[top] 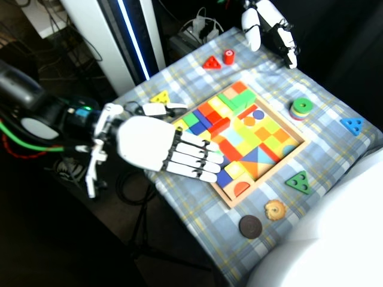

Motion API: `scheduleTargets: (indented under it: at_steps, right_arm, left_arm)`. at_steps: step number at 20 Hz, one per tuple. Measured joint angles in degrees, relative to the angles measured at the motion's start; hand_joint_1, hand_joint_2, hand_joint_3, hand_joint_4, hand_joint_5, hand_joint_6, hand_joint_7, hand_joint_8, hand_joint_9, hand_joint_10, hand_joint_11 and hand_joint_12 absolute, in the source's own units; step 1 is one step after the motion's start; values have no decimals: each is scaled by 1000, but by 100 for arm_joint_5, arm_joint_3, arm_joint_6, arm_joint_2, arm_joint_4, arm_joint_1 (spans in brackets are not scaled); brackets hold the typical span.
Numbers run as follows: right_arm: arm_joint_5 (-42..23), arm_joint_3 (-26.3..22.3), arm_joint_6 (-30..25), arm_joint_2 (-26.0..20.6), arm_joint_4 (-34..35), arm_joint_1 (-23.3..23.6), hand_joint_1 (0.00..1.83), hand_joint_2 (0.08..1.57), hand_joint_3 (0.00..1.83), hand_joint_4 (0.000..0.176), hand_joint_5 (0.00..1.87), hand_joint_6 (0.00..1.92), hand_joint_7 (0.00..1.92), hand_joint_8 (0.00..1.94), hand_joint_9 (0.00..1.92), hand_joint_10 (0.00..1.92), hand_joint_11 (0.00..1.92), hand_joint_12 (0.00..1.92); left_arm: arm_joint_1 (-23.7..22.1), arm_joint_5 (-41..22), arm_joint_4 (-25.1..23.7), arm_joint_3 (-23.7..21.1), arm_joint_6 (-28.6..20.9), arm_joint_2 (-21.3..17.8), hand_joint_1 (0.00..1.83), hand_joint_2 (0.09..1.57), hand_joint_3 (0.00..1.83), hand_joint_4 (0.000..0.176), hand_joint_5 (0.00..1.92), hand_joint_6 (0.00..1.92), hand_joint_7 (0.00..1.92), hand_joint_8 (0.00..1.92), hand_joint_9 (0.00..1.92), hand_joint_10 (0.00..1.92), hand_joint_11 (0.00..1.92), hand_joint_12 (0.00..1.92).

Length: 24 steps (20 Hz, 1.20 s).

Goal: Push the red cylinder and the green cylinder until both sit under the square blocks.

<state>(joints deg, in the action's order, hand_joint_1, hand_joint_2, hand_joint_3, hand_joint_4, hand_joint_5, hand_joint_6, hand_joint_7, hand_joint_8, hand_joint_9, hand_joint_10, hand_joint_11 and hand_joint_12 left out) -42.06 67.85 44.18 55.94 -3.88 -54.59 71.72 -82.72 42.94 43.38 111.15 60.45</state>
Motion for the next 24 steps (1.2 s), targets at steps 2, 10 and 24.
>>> scheduleTargets:
  at_steps: [2, 10, 24]
  right_arm:
    - [-85, -52, 0, -17, 0, 0, 0, 927, 0, 89, 407, 3, 53, 4, 0, 0, 0, 0]
    - [-529, -149, 0, -140, 144, 0, 0, 914, 0, 75, 392, 0, 48, 0, 0, 0, 0, 0]
    - [-4218, -1283, 28, -127, 3779, -2850, 391, 1298, 11, 0, 612, 1, 841, 13, 902, 22, 814, 137]
  left_arm:
    - [0, 0, -9, 0, 0, 0, 0, 1296, 4, 47, 124, 1, 305, 6, 330, 6, 306, 25]
    - [0, 0, 0, 0, -2, 0, 0, 1289, 0, 44, 133, 1, 315, 2, 355, 7, 334, 34]
    - [-2, 4, -4, -28, 0, 0, 0, 1294, 1, 35, 137, 3, 331, 6, 382, 10, 342, 34]
